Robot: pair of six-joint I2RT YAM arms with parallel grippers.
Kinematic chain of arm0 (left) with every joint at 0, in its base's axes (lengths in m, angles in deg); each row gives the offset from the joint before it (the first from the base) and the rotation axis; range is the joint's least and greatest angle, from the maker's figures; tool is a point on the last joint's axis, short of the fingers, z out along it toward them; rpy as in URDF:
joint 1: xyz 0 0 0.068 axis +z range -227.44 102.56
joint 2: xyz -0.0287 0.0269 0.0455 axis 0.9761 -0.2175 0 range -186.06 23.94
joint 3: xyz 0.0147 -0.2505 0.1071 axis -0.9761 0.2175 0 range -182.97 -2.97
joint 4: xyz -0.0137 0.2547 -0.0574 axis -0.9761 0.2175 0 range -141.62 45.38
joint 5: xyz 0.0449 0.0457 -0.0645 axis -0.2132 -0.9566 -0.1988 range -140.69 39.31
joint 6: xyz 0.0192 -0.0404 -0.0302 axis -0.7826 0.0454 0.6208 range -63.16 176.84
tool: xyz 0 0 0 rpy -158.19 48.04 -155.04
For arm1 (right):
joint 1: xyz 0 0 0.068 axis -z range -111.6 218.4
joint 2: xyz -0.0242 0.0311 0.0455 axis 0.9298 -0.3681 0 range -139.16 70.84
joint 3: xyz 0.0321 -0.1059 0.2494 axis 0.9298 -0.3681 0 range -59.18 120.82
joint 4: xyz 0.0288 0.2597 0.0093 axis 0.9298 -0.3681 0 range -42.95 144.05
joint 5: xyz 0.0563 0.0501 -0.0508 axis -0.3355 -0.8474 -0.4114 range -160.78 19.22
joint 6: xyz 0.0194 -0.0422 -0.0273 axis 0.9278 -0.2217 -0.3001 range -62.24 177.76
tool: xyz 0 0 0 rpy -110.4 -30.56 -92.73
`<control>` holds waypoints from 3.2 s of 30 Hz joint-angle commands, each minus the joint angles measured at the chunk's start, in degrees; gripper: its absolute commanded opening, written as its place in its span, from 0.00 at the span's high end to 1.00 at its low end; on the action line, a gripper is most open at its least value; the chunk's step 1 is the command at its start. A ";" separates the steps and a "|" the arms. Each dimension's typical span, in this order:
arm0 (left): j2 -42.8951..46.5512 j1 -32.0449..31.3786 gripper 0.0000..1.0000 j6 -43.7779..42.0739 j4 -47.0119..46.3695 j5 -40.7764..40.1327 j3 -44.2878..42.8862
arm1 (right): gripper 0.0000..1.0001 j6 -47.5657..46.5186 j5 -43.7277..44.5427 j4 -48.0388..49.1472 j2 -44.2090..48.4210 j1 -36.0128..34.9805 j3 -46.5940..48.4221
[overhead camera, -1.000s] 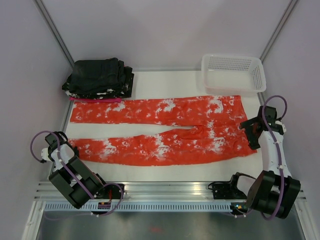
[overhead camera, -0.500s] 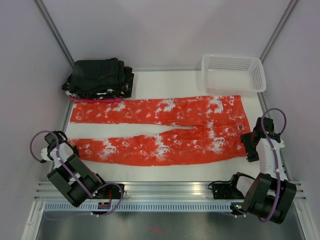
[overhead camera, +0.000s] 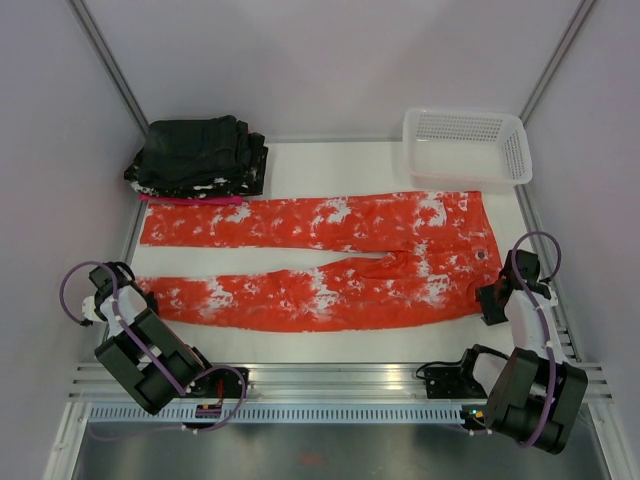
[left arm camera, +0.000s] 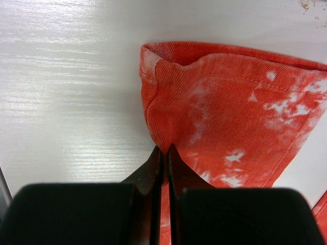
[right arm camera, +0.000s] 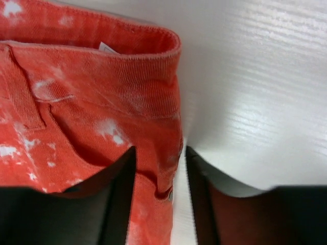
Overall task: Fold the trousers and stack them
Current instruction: Fold the trousers
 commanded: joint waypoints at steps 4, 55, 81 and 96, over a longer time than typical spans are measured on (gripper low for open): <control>2.06 0.21 0.98 -0.57 2.56 0.14 -1.80 | 0.79 -1.62 1.66 4.07 -2.27 -0.02 -0.27; -20.86 -17.37 0.98 -6.37 4.41 -18.75 -43.79 | 1.00 -22.89 -8.09 23.13 -26.44 -5.48 35.51; -40.47 -21.76 0.98 -6.45 5.73 -20.25 -59.62 | 0.99 -26.23 -9.05 26.04 -48.41 -5.47 49.57; -26.34 -23.17 0.05 -18.21 -0.94 -8.22 -52.89 | 0.20 -32.64 -26.91 21.91 -39.13 -7.75 52.75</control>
